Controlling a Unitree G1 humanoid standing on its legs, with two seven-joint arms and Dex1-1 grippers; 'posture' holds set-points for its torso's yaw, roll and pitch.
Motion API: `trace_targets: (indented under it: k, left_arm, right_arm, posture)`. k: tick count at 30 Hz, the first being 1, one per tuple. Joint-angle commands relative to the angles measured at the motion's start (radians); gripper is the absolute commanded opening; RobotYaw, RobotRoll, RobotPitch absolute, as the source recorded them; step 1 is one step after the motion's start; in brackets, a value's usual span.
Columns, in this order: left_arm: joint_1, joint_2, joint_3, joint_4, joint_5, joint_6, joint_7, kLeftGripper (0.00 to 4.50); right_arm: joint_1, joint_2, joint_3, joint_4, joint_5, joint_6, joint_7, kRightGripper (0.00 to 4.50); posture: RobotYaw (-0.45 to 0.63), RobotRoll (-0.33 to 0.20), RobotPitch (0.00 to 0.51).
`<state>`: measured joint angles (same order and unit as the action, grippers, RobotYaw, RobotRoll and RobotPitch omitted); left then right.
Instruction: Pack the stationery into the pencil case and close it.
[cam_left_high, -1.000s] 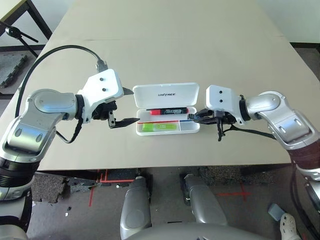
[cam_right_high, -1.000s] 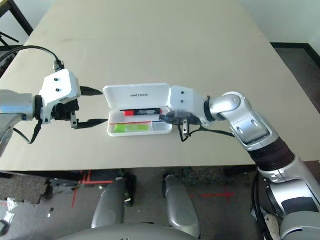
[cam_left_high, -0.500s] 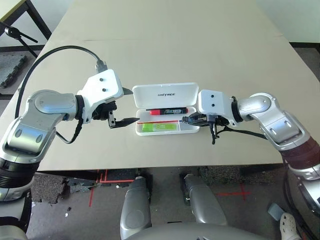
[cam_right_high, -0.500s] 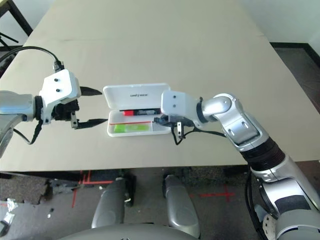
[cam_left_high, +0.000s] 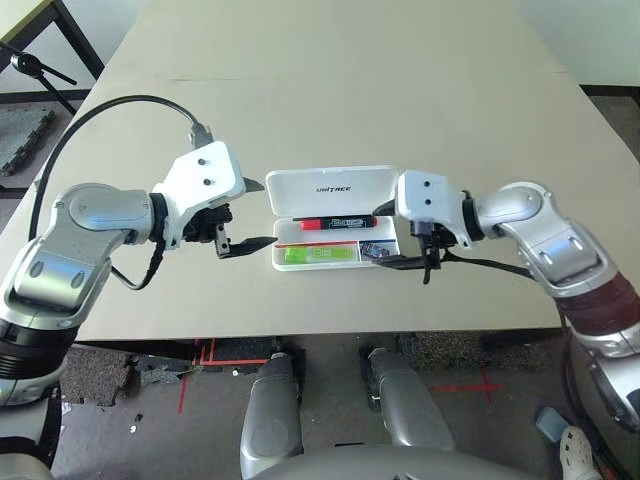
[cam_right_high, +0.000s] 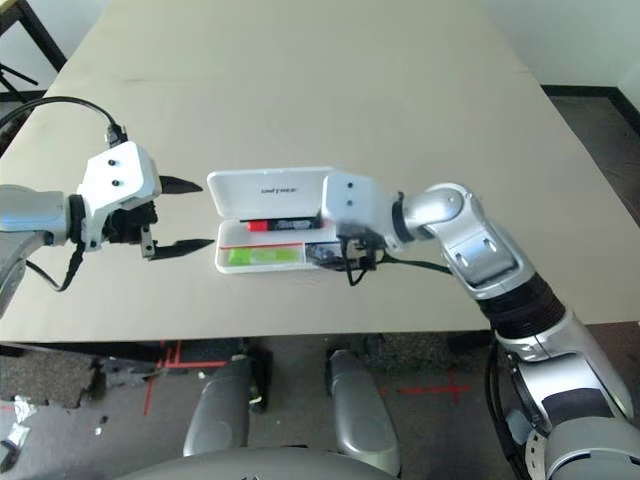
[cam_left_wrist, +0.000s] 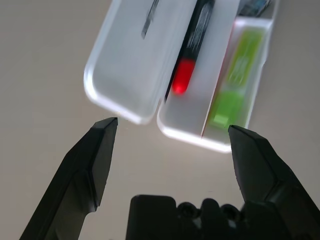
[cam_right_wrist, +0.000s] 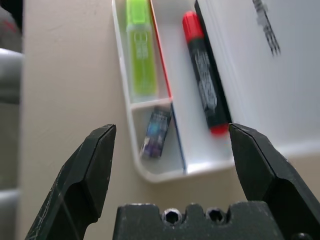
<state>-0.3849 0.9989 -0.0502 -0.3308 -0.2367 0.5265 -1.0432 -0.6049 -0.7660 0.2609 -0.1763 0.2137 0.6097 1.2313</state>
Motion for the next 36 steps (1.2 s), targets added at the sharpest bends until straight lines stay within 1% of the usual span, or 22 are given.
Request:
trace_targets:
  k: [1, 3, 4, 6, 10, 13, 17, 20, 26, 31, 33, 36]
  left_arm:
    - [0.013, 0.002, 0.011, 0.035, 0.011, -0.009, 0.008, 4.32]
    - [0.015, 0.000, 0.019, 0.060, 0.006, -0.004, 0.010, 3.89]
    - [0.018, -0.001, 0.022, 0.070, 0.006, -0.007, 0.013, 3.54]
    - [0.015, -0.018, 0.024, 0.111, 0.024, -0.036, 0.038, 2.81]
    - [0.004, -0.052, 0.023, 0.178, 0.035, -0.087, 0.065, 1.20]
    - [-0.019, -0.097, 0.023, 0.237, 0.036, -0.104, 0.093, 0.02]
    - [-0.052, -0.175, 0.044, 0.314, 0.009, -0.122, 0.123, 0.02]
    - [-0.077, -0.207, 0.036, 0.390, 0.048, -0.166, 0.153, 0.02]
    - [-0.146, -0.284, 0.016, 0.519, 0.087, -0.241, 0.200, 0.02]
    - [-0.180, -0.359, 0.014, 0.534, 0.088, -0.269, 0.223, 0.02]
    - [-0.186, -0.379, 0.015, 0.526, 0.081, -0.280, 0.215, 0.02]
    - [-0.186, -0.393, 0.022, 0.477, 0.043, -0.276, 0.174, 0.02]
  right_arm:
    - [0.038, -0.043, -0.052, 0.038, 0.061, 0.053, 0.031, 4.49]
    - [0.057, -0.060, -0.094, 0.078, 0.085, 0.069, 0.028, 4.50]
    - [0.065, -0.063, -0.111, 0.094, 0.096, 0.072, 0.024, 4.50]
    - [0.079, -0.052, -0.155, 0.158, 0.107, 0.053, -0.002, 4.50]
    - [0.093, -0.008, -0.222, 0.265, 0.107, -0.020, -0.070, 4.50]
    - [0.096, 0.033, -0.264, 0.315, 0.108, -0.061, -0.127, 4.50]
    - [0.112, 0.030, -0.247, 0.287, 0.100, -0.040, -0.148, 4.50]
    - [0.125, 0.036, -0.245, 0.244, 0.112, -0.012, -0.168, 4.50]
    - [0.139, 0.033, -0.245, 0.244, 0.090, -0.019, -0.212, 4.50]
    - [0.148, 0.034, -0.250, 0.248, 0.088, -0.033, -0.238, 4.50]
    - [0.151, 0.030, -0.249, 0.247, 0.089, -0.034, -0.241, 4.50]
    - [0.154, 0.022, -0.249, 0.246, 0.087, -0.036, -0.243, 4.50]
  posture:
    - [-0.01, 0.000, 0.191]
    - [-0.02, 0.000, 0.193]
    - [-0.02, 0.000, 0.193]
    - [-0.02, 0.000, 0.193]
    - [-0.03, 0.000, 0.197]
    - [-0.04, 0.000, 0.199]
    - [-0.05, 0.000, 0.198]
    - [-0.07, 0.000, 0.197]
    - [-0.09, 0.000, 0.196]
    - [-0.11, 0.000, 0.195]
    - [-0.11, 0.000, 0.195]
    - [-0.11, 0.000, 0.194]
